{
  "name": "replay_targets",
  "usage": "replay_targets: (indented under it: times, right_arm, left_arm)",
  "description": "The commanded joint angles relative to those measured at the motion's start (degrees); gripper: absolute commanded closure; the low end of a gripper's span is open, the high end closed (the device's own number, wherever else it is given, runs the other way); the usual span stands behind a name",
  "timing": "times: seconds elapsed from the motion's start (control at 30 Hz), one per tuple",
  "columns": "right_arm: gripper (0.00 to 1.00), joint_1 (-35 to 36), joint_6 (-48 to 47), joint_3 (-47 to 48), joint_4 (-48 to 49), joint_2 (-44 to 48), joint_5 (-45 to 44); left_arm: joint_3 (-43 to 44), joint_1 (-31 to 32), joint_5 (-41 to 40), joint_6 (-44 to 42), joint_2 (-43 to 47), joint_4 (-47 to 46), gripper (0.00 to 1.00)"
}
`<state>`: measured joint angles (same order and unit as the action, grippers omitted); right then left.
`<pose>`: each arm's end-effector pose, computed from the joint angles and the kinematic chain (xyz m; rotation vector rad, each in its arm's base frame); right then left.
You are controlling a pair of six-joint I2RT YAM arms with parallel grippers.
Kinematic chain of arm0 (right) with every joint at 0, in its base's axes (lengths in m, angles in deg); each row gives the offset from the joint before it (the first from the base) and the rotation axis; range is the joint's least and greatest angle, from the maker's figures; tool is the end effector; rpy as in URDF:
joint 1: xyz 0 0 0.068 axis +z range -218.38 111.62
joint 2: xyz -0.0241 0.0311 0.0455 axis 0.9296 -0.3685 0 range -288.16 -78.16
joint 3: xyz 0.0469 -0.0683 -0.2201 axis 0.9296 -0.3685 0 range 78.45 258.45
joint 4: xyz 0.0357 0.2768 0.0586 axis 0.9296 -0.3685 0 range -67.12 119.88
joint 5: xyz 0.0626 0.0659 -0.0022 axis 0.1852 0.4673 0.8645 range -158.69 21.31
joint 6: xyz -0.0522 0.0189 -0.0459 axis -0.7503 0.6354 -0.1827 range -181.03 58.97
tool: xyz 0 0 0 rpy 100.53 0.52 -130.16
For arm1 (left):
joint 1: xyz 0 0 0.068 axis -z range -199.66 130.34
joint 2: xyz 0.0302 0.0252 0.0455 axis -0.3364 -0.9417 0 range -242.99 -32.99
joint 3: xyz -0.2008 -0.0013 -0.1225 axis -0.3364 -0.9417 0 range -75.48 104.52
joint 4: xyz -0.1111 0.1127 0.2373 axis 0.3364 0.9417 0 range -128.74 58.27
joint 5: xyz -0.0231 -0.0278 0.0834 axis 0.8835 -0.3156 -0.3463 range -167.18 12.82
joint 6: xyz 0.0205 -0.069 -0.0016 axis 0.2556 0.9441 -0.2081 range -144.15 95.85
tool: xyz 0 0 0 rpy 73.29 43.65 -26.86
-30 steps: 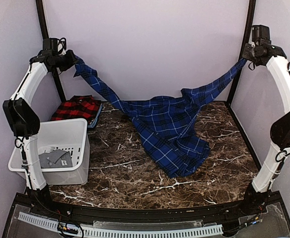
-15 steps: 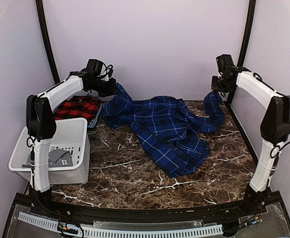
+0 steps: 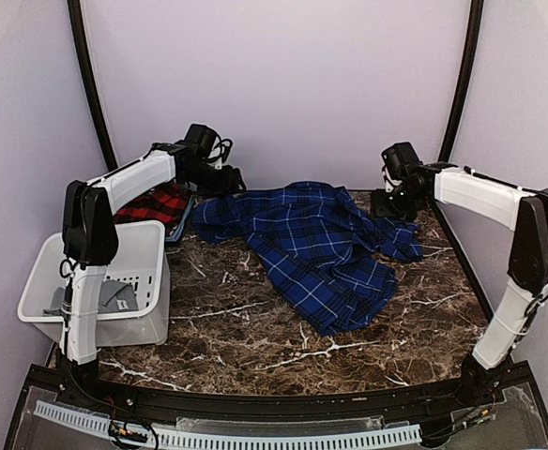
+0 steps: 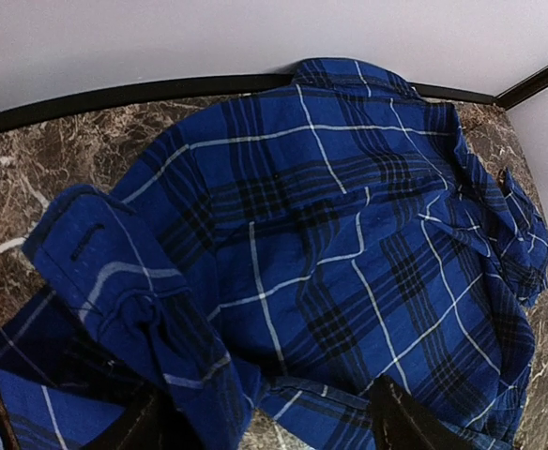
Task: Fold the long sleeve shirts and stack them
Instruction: Flatten out the crumpled shirt at the center of the board.
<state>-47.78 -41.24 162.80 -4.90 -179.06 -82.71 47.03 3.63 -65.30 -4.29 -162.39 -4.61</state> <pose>0.3992 0.1346 0.2119 0.0876 2.4289 0.0137 0.4893 -0.2240 0.2278 0.1814 2.3414 -0.6201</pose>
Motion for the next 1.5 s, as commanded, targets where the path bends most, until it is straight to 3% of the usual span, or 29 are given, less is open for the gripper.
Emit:
replay_targets:
  times: [0.0,0.3,0.57,0.97,1.2,1.47]
  right_arm:
    - [0.34,4.57,1.94,-10.66,5.65,9.46,6.87]
    - [0.28,15.6,4.66,-28.61,11.67,17.78,15.27]
    - [0.32,19.87,6.24,-35.23,16.75,17.23,20.25]
    - [0.67,20.79,6.9,-36.39,19.76,14.56,22.45]
    - [1.0,23.49,7.87,-35.31,18.78,14.28,22.74]
    - [1.0,33.72,11.23,-28.52,19.73,12.56,26.97]
  left_arm:
    - [-1.94,2.42,-5.42,-2.01,6.1,2.0,0.27]
    - [-7.54,7.55,-10.72,-2.36,10.43,0.58,0.14]
    - [-5.64,7.5,-21.2,-1.88,10.58,2.08,0.05]
    - [1.44,2.88,-16.9,-2.6,10.55,6.15,0.01]
    - [1.6,1.5,-11.16,-2.23,10.95,6.64,0.02]
    - [-1.17,3.37,-4.49,-1.82,12.67,5.48,0.04]
